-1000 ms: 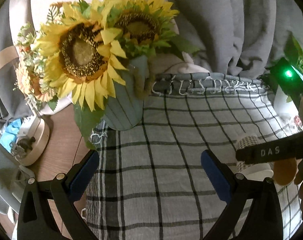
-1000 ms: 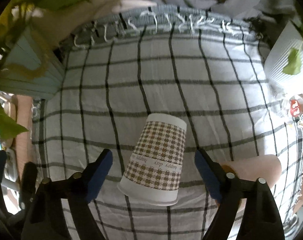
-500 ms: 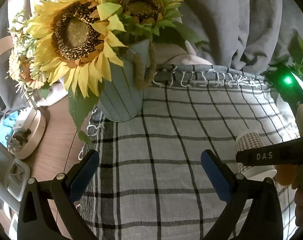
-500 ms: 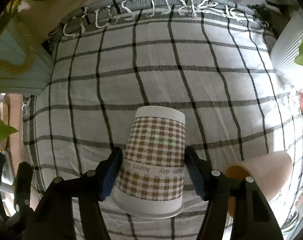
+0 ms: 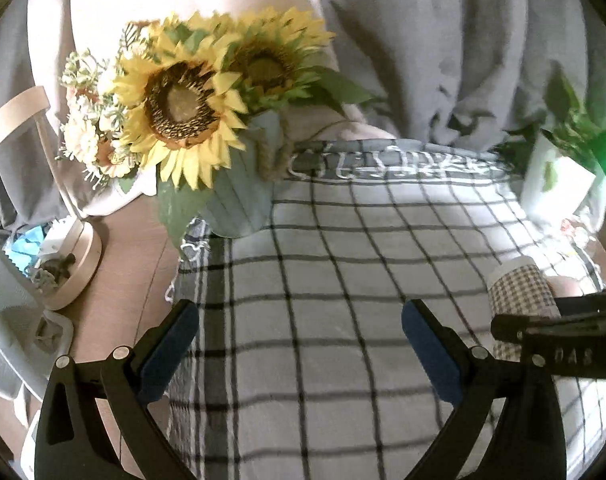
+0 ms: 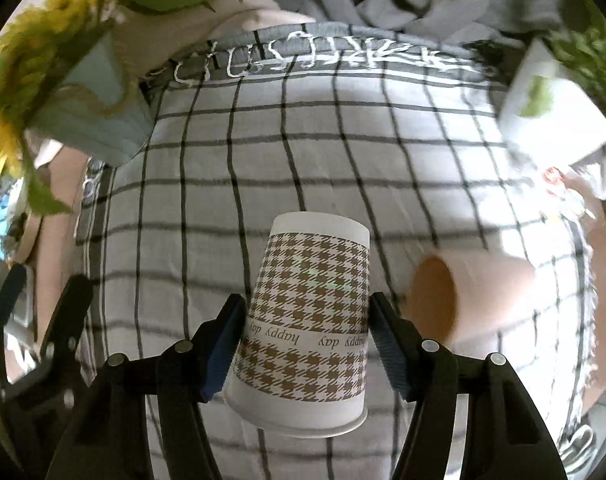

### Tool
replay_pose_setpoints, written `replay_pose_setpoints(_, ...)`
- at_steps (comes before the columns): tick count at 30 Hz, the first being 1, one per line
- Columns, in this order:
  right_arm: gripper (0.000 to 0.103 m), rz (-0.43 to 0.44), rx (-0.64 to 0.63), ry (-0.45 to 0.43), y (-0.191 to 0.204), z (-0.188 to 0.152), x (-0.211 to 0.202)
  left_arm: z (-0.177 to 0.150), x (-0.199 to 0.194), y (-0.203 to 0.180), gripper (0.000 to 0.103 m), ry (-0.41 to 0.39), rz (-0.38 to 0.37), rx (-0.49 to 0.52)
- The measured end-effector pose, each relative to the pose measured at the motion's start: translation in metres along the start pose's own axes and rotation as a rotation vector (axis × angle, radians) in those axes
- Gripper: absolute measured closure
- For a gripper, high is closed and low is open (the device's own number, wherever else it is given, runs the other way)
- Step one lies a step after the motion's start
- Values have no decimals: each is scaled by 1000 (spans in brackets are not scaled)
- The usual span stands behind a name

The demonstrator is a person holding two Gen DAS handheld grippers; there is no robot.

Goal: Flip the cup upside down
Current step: 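Close the right gripper around the white paper cup, then lift the white paper cup off the cloth with the right gripper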

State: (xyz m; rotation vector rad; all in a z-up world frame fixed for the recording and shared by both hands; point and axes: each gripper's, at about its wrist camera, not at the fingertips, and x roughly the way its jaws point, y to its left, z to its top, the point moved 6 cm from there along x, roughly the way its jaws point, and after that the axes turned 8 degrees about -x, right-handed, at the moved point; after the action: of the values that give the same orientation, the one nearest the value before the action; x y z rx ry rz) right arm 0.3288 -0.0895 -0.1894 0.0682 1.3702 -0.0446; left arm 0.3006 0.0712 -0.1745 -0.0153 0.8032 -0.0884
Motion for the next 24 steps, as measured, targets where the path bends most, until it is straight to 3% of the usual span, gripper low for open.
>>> replay_pose_setpoints(8, 40, -1, -7, 16, -15, -61, -20, -38, -28, -24, 0, 73, -28, -3)
replay_pose_setpoints(15, 40, 56, -95, 70, -15, -89, -5, -69, -36, -26, 0, 125, 64, -33)
replay_pose_setpoints(24, 40, 82, -145, 152, -19, -107, 20, -97, -29, -24, 0, 214, 99, -105)
